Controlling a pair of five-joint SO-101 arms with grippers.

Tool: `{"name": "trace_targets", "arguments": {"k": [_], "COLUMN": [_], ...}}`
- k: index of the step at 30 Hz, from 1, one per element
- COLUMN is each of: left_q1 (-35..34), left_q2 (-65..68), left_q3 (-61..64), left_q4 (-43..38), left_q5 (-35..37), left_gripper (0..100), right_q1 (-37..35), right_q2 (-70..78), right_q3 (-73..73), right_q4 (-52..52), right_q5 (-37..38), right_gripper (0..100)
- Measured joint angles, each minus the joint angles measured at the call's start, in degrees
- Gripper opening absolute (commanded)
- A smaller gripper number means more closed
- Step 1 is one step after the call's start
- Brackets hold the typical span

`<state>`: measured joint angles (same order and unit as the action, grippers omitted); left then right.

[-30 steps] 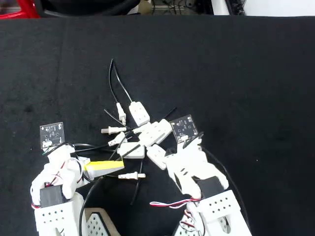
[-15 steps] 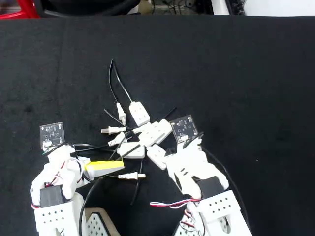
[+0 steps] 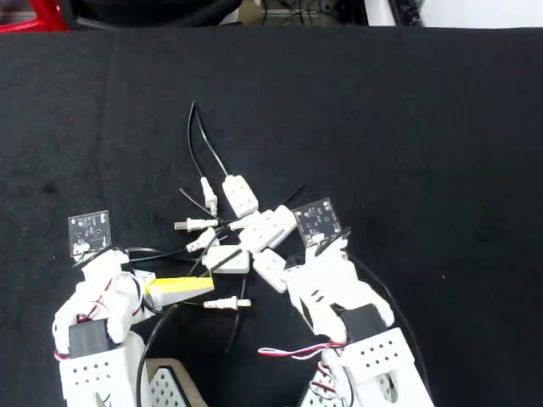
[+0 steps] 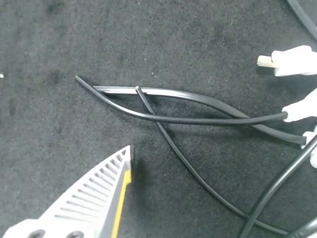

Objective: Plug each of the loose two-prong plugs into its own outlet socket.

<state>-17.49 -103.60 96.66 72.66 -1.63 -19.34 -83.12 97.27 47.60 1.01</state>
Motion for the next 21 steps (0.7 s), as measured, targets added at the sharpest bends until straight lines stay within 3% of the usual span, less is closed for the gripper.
{"name": "trace_targets", "arguments": {"k": [14,17,21], "left_q1": [0.0,0.0,0.0], "left_q2": [0.0,0.0,0.0], "left_q3": [0.0,0.0,0.0], "left_q4": [0.0,-0.7,-1.58], "left_q5": [-2.37,-5.27,-5.54], "left_gripper": [95,86,65], "right_q1": [0.0,0.0,0.0], "right_q2": [0.0,0.0,0.0], "right_q3": [0.0,0.0,0.0], "right_q4": [0.0,0.0,0.0], "right_q5": [0.0,0.0,0.0], "right_gripper": [2.1,2.1,2.1]}}
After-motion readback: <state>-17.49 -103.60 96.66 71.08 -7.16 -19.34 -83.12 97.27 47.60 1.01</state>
